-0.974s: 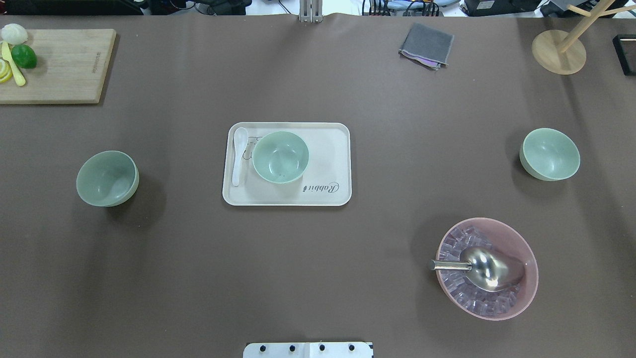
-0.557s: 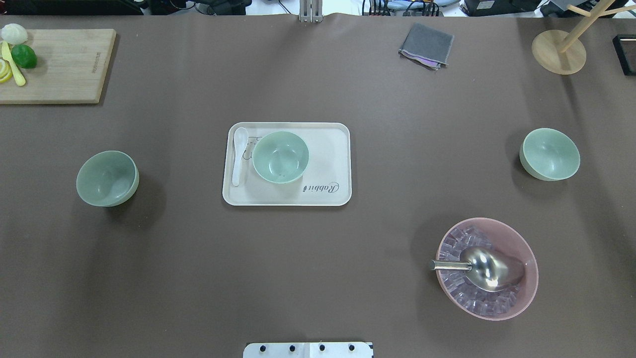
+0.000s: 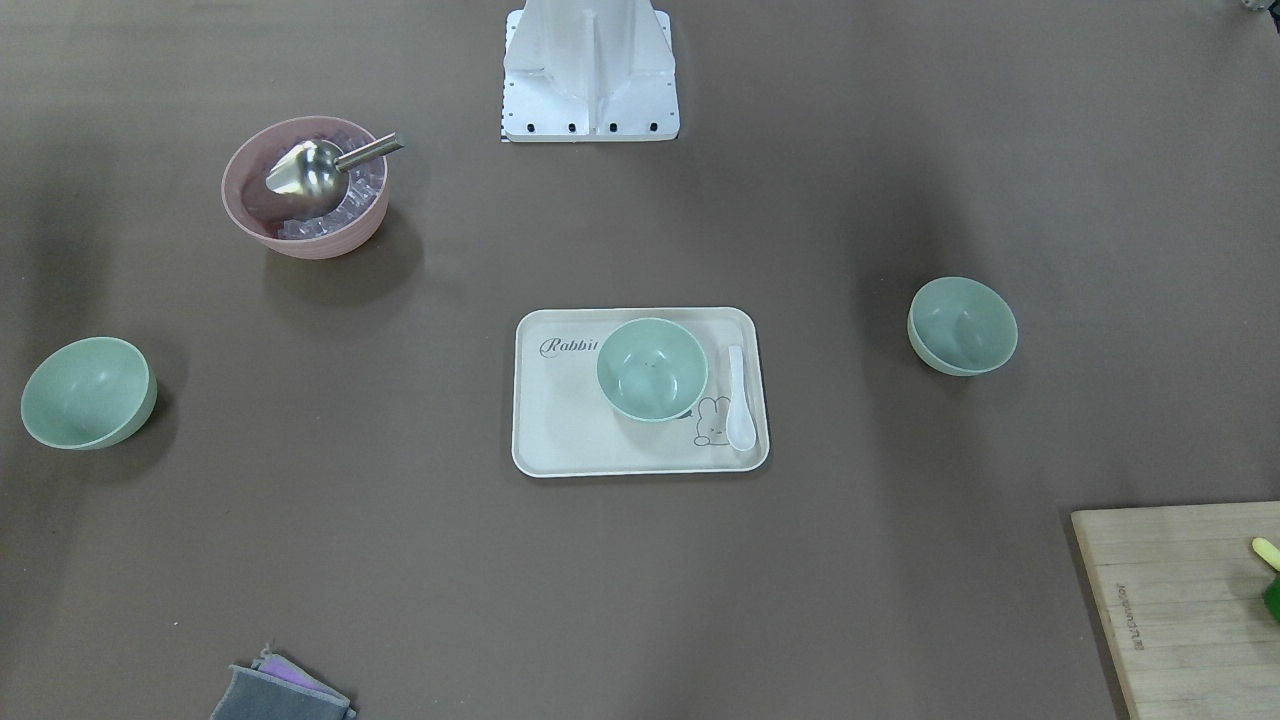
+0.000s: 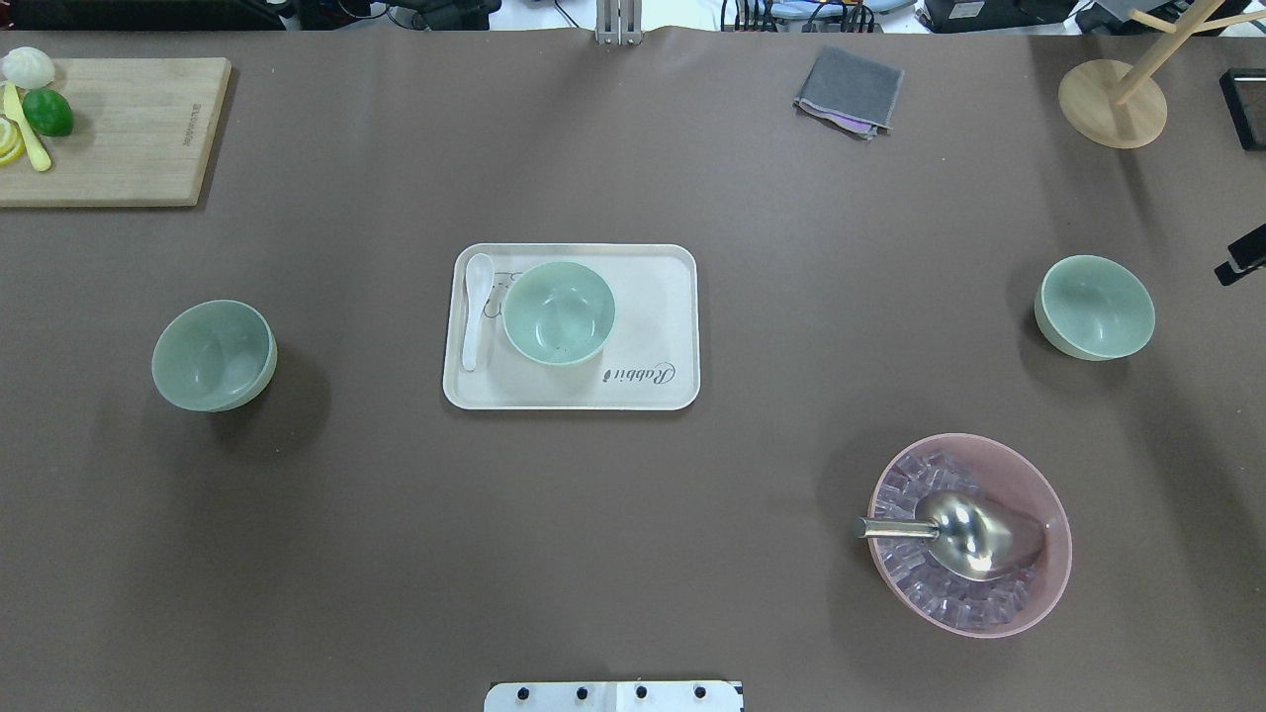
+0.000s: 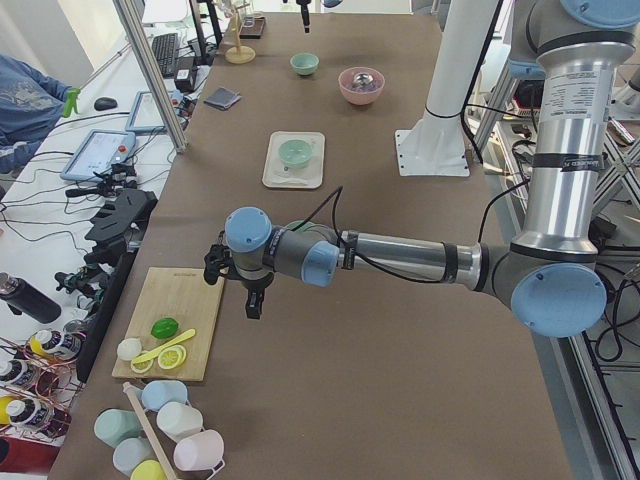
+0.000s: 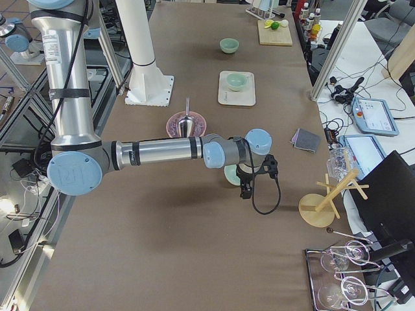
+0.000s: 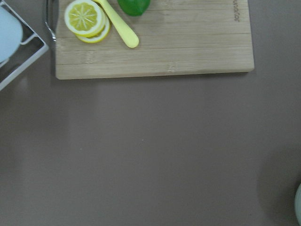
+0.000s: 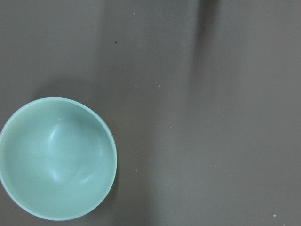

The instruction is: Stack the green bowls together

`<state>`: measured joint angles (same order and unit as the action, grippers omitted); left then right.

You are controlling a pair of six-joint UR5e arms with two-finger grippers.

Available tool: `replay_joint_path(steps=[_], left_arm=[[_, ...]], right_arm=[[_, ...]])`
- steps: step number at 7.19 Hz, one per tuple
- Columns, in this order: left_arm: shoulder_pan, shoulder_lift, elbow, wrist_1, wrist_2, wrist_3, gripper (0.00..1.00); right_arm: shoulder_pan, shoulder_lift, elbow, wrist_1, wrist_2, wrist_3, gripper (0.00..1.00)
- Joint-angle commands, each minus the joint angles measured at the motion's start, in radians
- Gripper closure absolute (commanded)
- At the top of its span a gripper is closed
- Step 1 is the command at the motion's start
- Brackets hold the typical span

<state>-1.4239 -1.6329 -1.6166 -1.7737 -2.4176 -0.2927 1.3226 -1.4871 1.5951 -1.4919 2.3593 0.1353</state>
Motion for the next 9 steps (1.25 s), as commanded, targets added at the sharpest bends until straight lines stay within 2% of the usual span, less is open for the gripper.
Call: replay_joint_path(steps=[1,2,4,5,6,7,8,9], left_arm=[[0.124,-0.060,0.000,-0.007,0.066,-0.139,0.03],[0.173,-0.088,0.004,-0.007,0.069,-0.204,0.03],[0.195,-0.104,0.015,-0.007,0.078,-0.221,0.03],[0.215,-0.111,0.018,-0.007,0.090,-0.223,0.03],[0.217,-0.116,0.020,-0.007,0.094,-0.223,0.03],[0.217,-0.116,0.017,-0.007,0.094,-0.227,0.03],[0.217,-0.117,0.015,-0.007,0.094,-0.227,0.03],[0.217,-0.116,0.015,-0.007,0.094,-0.227,0.03]], right_arm=[[-0.060,0.065,-0.071,0.024,-0.020,0.046,0.00],[-0.081,0.095,-0.133,0.072,-0.021,0.053,0.00],[-0.114,0.087,-0.185,0.197,-0.025,0.142,0.01],[-0.121,0.079,-0.231,0.256,-0.025,0.144,0.04],[-0.129,0.079,-0.263,0.296,-0.023,0.145,0.13],[-0.132,0.079,-0.262,0.300,-0.020,0.158,0.29],[-0.132,0.083,-0.262,0.300,-0.015,0.170,0.78],[-0.135,0.093,-0.264,0.300,-0.014,0.178,1.00]])
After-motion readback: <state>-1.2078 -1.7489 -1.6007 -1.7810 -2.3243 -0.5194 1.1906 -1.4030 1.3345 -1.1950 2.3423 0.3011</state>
